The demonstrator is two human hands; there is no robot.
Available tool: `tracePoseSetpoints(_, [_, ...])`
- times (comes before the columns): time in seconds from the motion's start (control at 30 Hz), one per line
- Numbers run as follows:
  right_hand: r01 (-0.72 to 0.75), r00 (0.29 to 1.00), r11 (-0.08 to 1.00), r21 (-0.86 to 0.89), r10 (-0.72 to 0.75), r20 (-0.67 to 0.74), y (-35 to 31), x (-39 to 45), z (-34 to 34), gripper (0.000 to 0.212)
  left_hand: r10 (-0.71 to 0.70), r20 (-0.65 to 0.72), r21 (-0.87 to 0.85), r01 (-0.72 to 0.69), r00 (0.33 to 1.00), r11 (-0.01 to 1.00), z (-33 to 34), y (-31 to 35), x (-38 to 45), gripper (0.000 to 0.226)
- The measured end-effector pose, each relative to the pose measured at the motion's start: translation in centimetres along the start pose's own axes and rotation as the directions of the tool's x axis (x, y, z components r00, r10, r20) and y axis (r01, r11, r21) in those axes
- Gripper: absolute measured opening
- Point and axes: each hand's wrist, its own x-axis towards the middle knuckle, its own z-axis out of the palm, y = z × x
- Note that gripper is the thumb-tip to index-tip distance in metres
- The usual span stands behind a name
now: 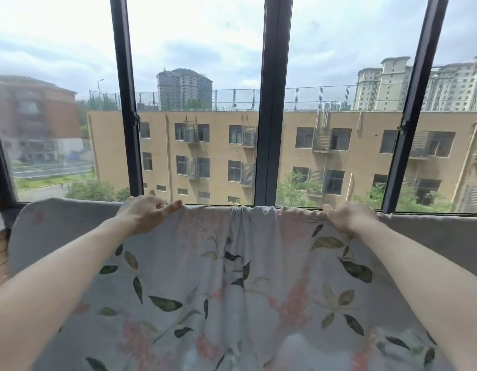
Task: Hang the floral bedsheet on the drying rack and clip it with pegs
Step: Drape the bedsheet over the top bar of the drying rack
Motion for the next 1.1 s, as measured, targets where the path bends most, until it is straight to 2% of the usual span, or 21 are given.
tracePoseSetpoints(0.17, [-0.057,0.992,0.998,0.018,0.054,0.118,-0.1,3.2,-0.8,0.079,-0.041,-0.018,-0.009,0.041,0.999,0.999,0.0,-1.0,0.2,0.083])
tracePoseSetpoints(0.3, [-0.02,0.956,0.999,-0.036,0.029,0.291,1.6,6.5,-1.0,0.073,-0.066,0.011,-0.014,0.066,0.998,0.998,0.4,-0.6,0.7,0.085])
tracePoseSetpoints(0.4, [-0.022,0.951,0.998,-0.058,0.039,0.308,4.8,11.5,1.9,0.068,-0.108,0.099,0.009,0.107,0.989,0.994,0.3,0.7,1.2,0.087])
tracePoseSetpoints(0.47, [-0.05,0.944,0.999,-0.001,0.047,0.326,7.1,16.2,4.9,0.056,-0.181,0.195,0.054,0.174,0.964,0.983,-0.2,2.0,1.8,0.091])
tracePoseSetpoints(0.53, [-0.081,0.948,0.997,0.015,0.072,0.308,6.7,14.9,4.2,0.066,-0.223,0.279,0.097,0.203,0.934,0.974,-0.8,3.9,2.7,0.095])
tracePoseSetpoints(0.6, [-0.088,0.965,0.996,0.002,0.084,0.247,2.5,7.1,0.1,0.073,-0.12,0.294,0.061,0.107,0.948,0.992,-0.4,7.2,3.2,0.083])
tracePoseSetpoints(0.7, [-0.099,0.971,0.995,-0.031,0.104,0.215,-0.9,3.4,-1.5,0.063,0.156,0.179,-0.109,-0.138,0.971,0.984,0.6,14.8,3.1,0.06])
tracePoseSetpoints(0.77, [-0.091,0.976,0.996,0.012,0.087,0.198,-1.7,3.0,-1.4,0.062,0.312,0.149,-0.196,-0.281,0.938,0.939,1.2,20.3,3.1,0.06])
tracePoseSetpoints(0.83, [-0.092,0.981,0.996,0.011,0.089,0.174,-1.6,2.9,-1.1,0.061,0.415,0.157,-0.204,-0.381,0.896,0.902,1.7,25.0,3.8,0.059])
tracePoseSetpoints(0.97, [-0.064,0.989,0.997,0.046,0.057,0.136,0.2,2.4,-1.1,0.058,0.448,0.195,-0.205,-0.41,0.873,0.888,3.4,32.1,4.7,0.05])
tracePoseSetpoints(1.03, [-0.018,0.994,0.995,0.095,0.007,0.113,1.4,2.4,-1.2,0.053,0.448,0.112,-0.108,-0.438,0.887,0.893,4.8,33.7,4.8,0.049])
tracePoseSetpoints(1.1, [0.028,0.998,0.985,0.169,-0.038,0.056,2.8,2.5,-0.9,0.037,0.415,0.041,-0.033,-0.413,0.909,0.91,5.5,33.8,4.7,0.054])
